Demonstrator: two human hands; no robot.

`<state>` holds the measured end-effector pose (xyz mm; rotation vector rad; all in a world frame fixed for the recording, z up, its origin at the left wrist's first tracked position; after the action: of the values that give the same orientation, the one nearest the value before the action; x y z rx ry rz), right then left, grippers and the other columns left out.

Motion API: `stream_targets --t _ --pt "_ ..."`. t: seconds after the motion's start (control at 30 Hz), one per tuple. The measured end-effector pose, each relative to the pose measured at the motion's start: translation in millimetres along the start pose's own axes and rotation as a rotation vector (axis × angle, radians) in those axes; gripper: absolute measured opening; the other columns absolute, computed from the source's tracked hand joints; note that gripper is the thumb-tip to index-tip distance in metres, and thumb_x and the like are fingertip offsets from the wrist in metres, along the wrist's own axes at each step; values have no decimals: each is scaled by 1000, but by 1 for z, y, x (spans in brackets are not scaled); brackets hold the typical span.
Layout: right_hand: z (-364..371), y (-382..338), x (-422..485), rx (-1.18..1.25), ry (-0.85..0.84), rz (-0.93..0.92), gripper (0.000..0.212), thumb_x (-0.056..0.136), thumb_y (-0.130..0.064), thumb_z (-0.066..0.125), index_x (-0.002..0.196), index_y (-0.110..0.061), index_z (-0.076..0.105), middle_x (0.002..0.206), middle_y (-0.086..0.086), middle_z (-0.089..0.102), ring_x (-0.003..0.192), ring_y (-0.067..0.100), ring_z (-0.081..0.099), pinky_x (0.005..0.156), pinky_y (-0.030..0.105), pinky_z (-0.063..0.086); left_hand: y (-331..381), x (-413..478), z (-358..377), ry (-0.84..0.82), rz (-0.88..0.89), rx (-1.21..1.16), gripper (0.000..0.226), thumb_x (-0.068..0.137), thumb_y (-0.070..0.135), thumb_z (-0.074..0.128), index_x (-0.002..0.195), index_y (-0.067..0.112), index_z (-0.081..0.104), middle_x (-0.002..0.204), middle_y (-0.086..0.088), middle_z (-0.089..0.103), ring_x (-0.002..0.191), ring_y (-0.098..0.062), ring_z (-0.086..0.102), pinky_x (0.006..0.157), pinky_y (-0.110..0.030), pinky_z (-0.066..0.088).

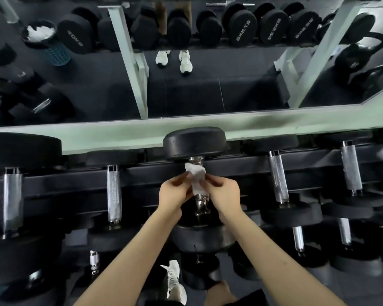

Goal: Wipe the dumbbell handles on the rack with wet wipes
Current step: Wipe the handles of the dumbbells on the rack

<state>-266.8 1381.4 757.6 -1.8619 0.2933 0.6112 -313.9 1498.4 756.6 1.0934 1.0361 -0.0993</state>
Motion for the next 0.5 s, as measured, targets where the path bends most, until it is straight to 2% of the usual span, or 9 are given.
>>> stream_targets --t 0.1,0.17,0.27,0.43,0.5 --pt "2 3 5 230 -40 122 25 81 -15 73 104 -7 72 87 4 74 84 15 71 79 27 56 1 1 7 -6 -64 -120 17 88 17 64 103 9 65 84 -7 69 65 -11 68 57 -20 56" --pt "5 2 7 304 -38 156 20 82 -15 72 100 -6 72 86 6 74 83 17 71 80 29 56 3 3 11 10 -90 -134 20 85 19 66 103 10 65 85 -6 69 69 -13 68 57 -22 57" --pt "10 -4 15 366 4 183 7 81 -19 73 84 -12 72 78 4 73 79 18 70 77 30 56 3 7 15 16 -146 -212 19 84 18 67 102 11 66 88 -7 69 77 -17 67 66 -27 58" --pt "17 -11 27 384 39 185 8 81 -13 73 85 -6 72 75 4 70 76 19 69 76 32 57 4 14 20 26 -137 -298 5 85 11 66 89 8 67 82 -8 69 70 -17 67 74 -31 56" --pt "16 -10 28 413 37 175 4 81 -11 73 82 -7 71 73 4 70 73 17 69 72 29 57 4 16 21 16 -135 -305 10 85 11 66 93 6 68 84 -9 70 73 -19 68 74 -32 57"
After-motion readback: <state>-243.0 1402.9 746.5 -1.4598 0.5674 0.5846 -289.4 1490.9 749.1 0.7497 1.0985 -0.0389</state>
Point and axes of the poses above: each hand's wrist, its own x-axis towards the middle knuckle, its own z-axis out of the palm, y = z × x, the point moved 4 cm from there along x, towards the middle knuckle
